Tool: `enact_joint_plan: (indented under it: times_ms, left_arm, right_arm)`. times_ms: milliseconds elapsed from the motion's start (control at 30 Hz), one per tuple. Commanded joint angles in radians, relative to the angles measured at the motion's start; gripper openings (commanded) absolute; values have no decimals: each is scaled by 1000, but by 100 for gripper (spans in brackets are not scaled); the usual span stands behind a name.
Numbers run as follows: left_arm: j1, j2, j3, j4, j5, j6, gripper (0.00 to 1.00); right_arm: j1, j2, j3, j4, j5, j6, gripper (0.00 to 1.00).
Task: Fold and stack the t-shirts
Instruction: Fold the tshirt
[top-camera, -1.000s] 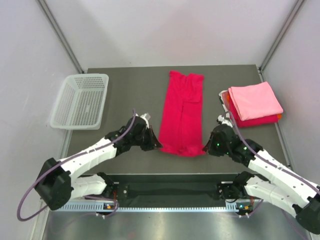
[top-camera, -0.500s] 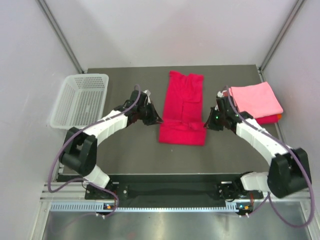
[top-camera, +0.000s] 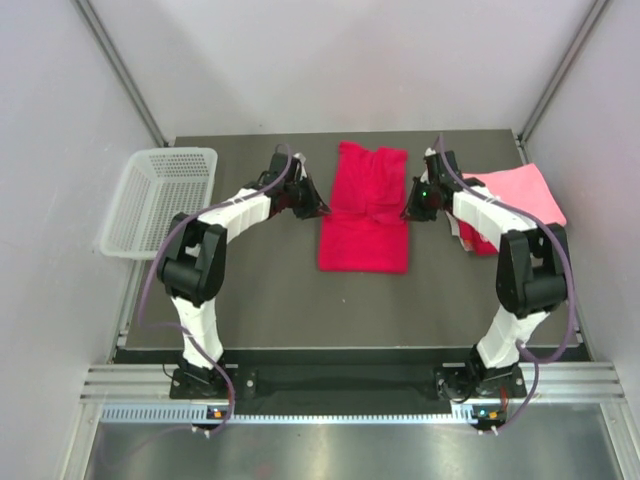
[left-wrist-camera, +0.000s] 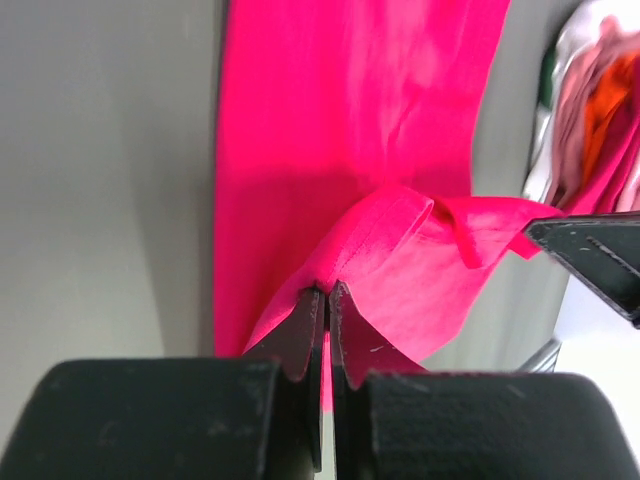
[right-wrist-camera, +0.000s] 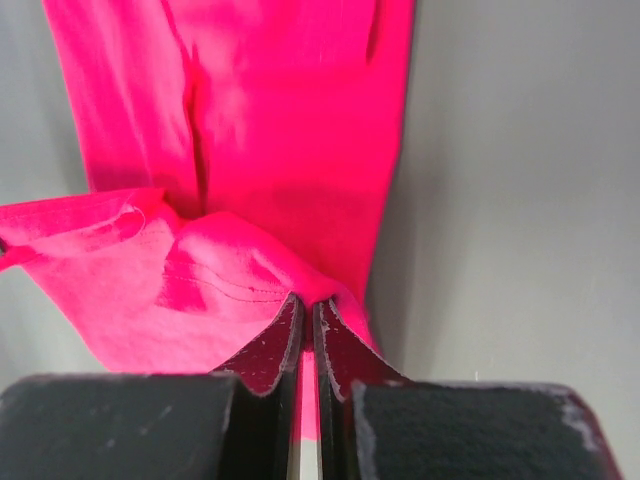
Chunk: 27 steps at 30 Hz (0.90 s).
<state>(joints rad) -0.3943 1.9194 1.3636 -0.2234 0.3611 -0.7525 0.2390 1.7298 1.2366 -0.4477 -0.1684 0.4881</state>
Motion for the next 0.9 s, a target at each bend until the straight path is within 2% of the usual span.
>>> enact_joint_plan:
  times_ms: [0, 267, 300, 333, 367, 400, 433, 467, 500, 567, 600, 633, 667, 700, 867]
  left_arm:
    - [29, 67, 91, 82, 36, -1, 0]
    - [57, 217, 250, 127, 87, -51, 0]
    - [60, 245, 265, 125, 96, -54, 7]
    - [67, 256, 291, 121, 99, -54, 23]
    - [69, 259, 298, 101, 96, -48, 52]
    - [71, 250, 296, 87, 87, -39, 59]
    - [71, 236, 284, 73, 72, -27, 69]
    - [71, 216, 264, 62, 50, -3, 74]
    - [69, 166, 238, 58, 39, 8, 81]
    - [69, 65, 104, 38, -5, 33, 84]
    - [69, 26, 62, 35, -17, 39, 85]
    - [68, -12, 17, 36, -25, 42, 85]
    - [64, -48, -26, 39, -28, 45, 84]
    - [61, -112, -103, 45, -28, 45, 81]
    - [15, -235, -260, 41, -27, 36, 68]
  right_arm:
    - [-39, 71, 102, 46, -19, -20, 0]
    - [-69, 212, 264, 53, -45, -11, 1]
    - [-70, 223, 277, 53, -48, -11, 11]
    - [-70, 231, 297, 52, -48, -6, 29]
    - [-70, 226, 297, 50, -24, -5, 61]
    - [-70, 214, 290, 50, -7, 0, 72]
    - [-70, 196, 249, 61, 1, 0, 78]
    - [-70, 147, 218, 75, -6, -3, 82]
    - [-70, 119, 190, 87, -8, -5, 82]
    - [-70, -6, 50, 95, -14, -8, 81]
    - [-70, -7, 5, 104, -20, -8, 78]
    - [-69, -74, -41, 112, -28, -6, 75]
    - [-69, -105, -86, 118, -45, -5, 68]
    - [-69, -133, -167, 122, -58, -5, 64]
    - [-50, -245, -370, 168, -146, 6, 49]
